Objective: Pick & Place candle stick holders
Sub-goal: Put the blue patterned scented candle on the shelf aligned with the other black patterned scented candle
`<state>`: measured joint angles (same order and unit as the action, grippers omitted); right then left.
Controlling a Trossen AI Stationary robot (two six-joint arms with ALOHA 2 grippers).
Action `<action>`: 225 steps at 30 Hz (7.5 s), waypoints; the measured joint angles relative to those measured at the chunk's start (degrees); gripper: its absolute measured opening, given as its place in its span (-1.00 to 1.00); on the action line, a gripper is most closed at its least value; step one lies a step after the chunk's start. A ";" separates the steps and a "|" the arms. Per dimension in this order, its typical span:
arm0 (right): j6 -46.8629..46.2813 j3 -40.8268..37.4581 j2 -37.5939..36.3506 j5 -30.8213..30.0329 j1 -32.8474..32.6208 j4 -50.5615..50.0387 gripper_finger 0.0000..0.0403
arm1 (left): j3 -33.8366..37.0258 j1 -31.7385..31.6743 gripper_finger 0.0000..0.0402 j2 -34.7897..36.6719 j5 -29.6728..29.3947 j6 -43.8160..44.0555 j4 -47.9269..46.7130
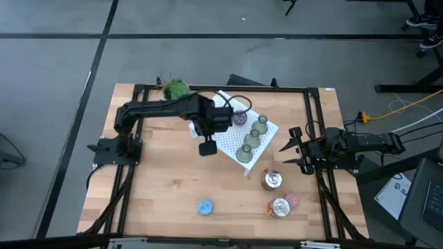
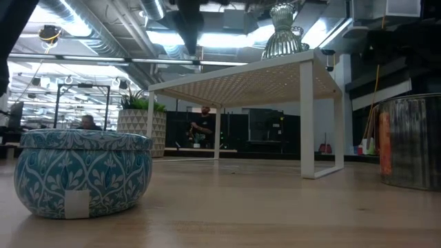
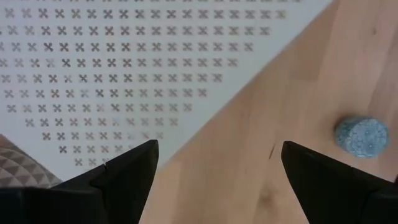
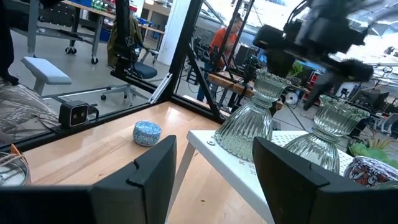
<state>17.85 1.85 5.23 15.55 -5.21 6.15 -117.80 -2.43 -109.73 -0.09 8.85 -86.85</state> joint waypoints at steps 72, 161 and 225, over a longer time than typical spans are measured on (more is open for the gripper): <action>0.00 0.00 0.00 0.02 0.00 -0.47 0.07 | 11.57 38.66 0.74 -13.05 -13.79 16.29 23.50; 0.00 0.00 0.00 0.02 0.00 -0.87 0.07 | 32.17 24.83 0.47 22.62 -27.08 -2.08 42.78; 0.00 0.00 0.00 0.00 0.00 -2.60 0.07 | 32.14 -2.35 0.50 11.12 -4.91 -1.89 54.67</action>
<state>17.85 1.85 5.23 15.55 -5.21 3.55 -85.65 -4.78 -98.61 -5.00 6.96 -32.18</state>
